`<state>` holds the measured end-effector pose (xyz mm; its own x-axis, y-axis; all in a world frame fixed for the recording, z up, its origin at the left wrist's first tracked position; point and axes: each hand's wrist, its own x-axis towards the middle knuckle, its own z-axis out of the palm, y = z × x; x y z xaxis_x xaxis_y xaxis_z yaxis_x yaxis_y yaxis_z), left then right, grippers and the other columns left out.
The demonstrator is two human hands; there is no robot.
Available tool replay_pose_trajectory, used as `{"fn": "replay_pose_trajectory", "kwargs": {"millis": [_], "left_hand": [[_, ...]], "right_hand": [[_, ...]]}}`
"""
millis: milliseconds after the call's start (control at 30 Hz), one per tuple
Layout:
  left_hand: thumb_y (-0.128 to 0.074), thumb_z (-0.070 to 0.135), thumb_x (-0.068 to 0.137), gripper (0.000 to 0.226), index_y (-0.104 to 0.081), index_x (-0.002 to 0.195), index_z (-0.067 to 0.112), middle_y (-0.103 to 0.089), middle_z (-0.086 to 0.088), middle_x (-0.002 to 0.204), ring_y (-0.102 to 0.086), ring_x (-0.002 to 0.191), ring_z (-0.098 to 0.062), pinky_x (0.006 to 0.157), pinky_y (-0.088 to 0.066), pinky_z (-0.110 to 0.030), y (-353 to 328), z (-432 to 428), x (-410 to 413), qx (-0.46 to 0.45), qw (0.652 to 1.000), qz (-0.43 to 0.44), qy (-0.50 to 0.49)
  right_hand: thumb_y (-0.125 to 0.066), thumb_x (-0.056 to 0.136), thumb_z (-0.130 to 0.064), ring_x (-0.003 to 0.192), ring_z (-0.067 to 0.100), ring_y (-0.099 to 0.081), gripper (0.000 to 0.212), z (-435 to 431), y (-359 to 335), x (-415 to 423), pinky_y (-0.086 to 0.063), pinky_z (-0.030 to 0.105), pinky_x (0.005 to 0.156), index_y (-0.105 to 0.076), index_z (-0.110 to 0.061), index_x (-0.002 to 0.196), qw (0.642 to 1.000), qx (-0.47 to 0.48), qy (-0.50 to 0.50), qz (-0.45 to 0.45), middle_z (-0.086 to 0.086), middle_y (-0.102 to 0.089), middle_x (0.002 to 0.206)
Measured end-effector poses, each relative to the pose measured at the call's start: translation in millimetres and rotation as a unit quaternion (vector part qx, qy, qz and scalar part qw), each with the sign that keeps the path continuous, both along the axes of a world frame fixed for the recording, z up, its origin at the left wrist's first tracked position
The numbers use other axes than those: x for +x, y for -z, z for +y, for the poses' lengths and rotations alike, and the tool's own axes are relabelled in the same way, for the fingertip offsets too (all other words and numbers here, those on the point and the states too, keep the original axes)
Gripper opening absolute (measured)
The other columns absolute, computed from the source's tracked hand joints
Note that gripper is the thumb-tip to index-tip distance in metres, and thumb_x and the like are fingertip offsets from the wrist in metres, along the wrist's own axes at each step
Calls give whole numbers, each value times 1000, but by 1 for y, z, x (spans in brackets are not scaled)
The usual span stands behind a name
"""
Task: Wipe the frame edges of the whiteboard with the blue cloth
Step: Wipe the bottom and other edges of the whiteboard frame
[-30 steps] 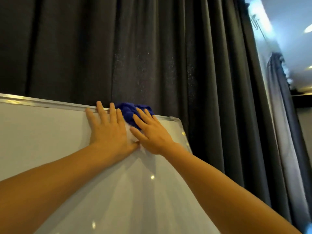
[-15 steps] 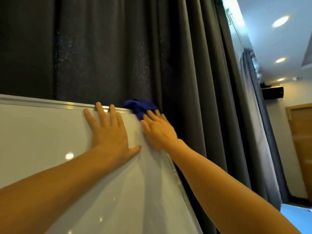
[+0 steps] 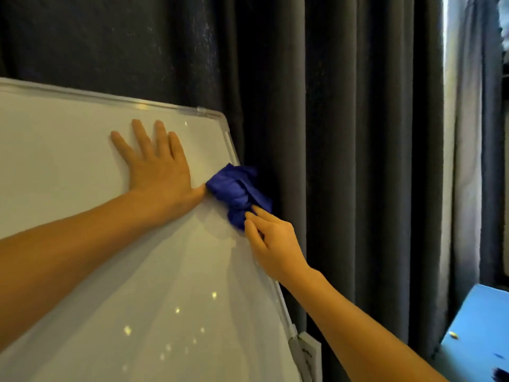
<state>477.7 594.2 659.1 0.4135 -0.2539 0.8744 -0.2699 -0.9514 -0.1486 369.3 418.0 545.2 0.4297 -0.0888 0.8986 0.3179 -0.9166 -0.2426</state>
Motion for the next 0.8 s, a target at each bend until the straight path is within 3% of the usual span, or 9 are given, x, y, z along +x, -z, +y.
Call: {"fn": "replay_pose_trajectory", "kwargs": {"millis": [167, 300, 367, 467, 567, 600, 667, 733, 800], "left_hand": [[-23, 74, 78, 93, -18, 152, 18, -6, -21, 161, 8, 144, -51, 112, 6, -70, 55, -35, -30, 79, 990, 46, 103], [-16, 70, 84, 79, -51, 138, 24, -31, -10, 158, -9, 148, -37, 116, 0, -59, 130, -67, -84, 211, 938, 94, 260], [-17, 77, 83, 80, -56, 131, 27, -41, -4, 151, -20, 144, -31, 117, -7, -54, 165, -71, -111, 281, 902, 133, 299], [-52, 70, 80, 45, -49, 109, 35, -61, 12, 108, -54, 106, -12, 97, -38, -32, 202, -67, -146, 261, 838, 235, 419], [-74, 23, 79, 29, -60, 105, 22, -68, 8, 77, -66, 67, -12, 62, -56, -27, 203, -69, -176, 11, 705, 469, 532], [-73, 17, 76, 27, -63, 101, 18, -71, 2, 75, -68, 67, -15, 59, -56, -28, 200, -69, -183, -68, 641, 547, 534], [-68, 19, 69, 32, -67, 101, 15, -75, -7, 86, -71, 76, -21, 60, -57, -32, 204, -64, -198, -160, 472, 695, 519], [-65, 27, 70, 46, -65, 114, 12, -73, -15, 106, -71, 90, -29, 68, -58, -39, 221, -57, -216, -194, 316, 777, 510], [-57, 38, 75, 56, -63, 123, 11, -68, -19, 118, -66, 99, -35, 75, -57, -42, 242, -52, -228, -183, 236, 814, 498]], "right_hand": [[-56, 95, -16, 66, 14, -54, 20, -23, 79, -43, -48, 33, 64, -68, -6, 82, 998, 2, -42, 54, 0, -60, 75], [-59, 91, -16, 56, 18, -52, 25, -41, 127, -82, -45, 38, 57, -66, -5, 70, 987, 28, -49, 149, 4, -62, 64], [-65, 90, -20, 56, 18, -57, 24, -52, 127, -102, -49, 39, 59, -72, -6, 71, 978, 46, -40, 202, 6, -68, 63], [-68, 88, -28, 66, 25, -66, 30, -61, 105, -135, -57, 43, 70, -70, -5, 70, 956, 193, -76, 208, 11, -69, 67], [-67, 88, -31, 76, 28, -64, 28, -61, 82, -169, -56, 49, 80, -69, -6, 76, 855, 431, -224, 182, 17, -67, 78], [-67, 87, -34, 82, 27, -66, 26, -62, 79, -181, -56, 45, 82, -71, -8, 85, 809, 481, -277, 192, 15, -69, 85], [-68, 83, -41, 94, 26, -66, 44, -57, 84, -208, -54, 38, 86, -68, -8, 112, 736, 535, -349, 226, 14, -70, 103], [-67, 83, -41, 106, 31, -60, 59, -48, 105, -235, -50, 43, 94, -58, -7, 130, 705, 549, -371, 254, 19, -64, 119], [-63, 87, -36, 108, 36, -57, 56, -35, 131, -255, -47, 49, 93, -54, -4, 133, 725, 540, -332, 268, 25, -59, 126]]}}
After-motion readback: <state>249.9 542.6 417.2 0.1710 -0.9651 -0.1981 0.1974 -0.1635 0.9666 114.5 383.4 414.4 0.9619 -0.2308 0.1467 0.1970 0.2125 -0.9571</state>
